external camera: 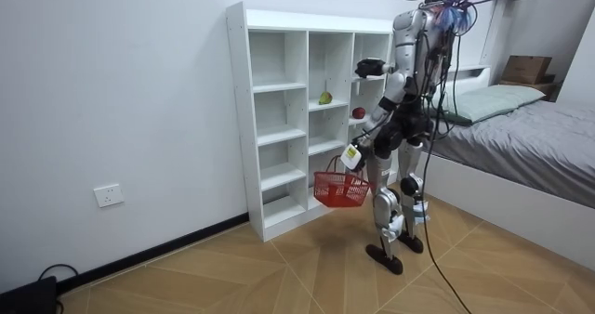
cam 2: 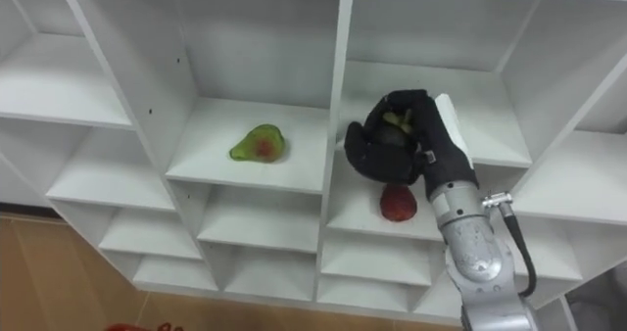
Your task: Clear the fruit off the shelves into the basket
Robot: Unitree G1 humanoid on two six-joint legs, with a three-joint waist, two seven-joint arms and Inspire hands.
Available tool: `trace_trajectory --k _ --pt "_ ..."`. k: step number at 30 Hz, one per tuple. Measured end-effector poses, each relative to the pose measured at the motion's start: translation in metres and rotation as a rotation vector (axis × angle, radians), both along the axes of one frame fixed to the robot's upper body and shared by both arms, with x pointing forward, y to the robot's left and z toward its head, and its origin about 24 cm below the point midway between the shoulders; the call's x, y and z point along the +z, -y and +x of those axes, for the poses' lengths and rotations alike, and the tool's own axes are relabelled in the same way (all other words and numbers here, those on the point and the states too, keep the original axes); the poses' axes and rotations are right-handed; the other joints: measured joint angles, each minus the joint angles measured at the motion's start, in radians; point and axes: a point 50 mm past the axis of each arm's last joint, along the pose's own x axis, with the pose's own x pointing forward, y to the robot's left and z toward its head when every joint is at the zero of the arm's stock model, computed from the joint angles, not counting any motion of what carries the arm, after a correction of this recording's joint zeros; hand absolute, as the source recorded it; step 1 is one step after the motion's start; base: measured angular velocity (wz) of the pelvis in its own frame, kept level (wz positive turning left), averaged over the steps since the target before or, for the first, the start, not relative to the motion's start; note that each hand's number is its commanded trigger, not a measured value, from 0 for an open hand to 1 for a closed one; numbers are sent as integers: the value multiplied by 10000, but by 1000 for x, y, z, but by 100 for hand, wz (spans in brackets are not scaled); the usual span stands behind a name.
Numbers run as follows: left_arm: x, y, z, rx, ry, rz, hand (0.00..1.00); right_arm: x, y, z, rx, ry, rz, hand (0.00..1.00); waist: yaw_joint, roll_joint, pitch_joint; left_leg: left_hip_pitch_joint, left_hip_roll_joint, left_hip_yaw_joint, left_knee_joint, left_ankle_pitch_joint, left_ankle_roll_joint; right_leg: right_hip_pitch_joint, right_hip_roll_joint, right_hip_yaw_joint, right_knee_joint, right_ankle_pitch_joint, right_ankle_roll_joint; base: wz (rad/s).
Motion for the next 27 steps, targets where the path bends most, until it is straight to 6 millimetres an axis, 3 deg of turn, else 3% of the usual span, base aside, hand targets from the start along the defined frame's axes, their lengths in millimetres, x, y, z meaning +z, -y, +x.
trace_trajectory --k 6,15,20,27 --pt "6 4 26 -361 751 -195 100 7 -17 -2 969 59 202 100 -150 42 11 2 6 95 31 0 0 -34 -3 95 29 0 0 -5" --pt "12 21 54 -1238 1561 -700 100 -12 -33 -13 1911 -982 309 100 -210 48 34 -35 85 214 76 0 2 -166 -16 96 198 8 9 -3" --pt "19 38 76 -1647 2341 -1177 100 -31 -39 -15 1824 -1816 759 100 -207 52 50 -365 80 216 171 6 16 -502 -34 86 364 7 8 0" --pt "29 47 95 -1913 3092 -1515 100 -69 -42 -26 1545 -3449 979 100 -211 90 58 -980 75 208 427 13 23 -1103 -57 90 467 17 -9 0"
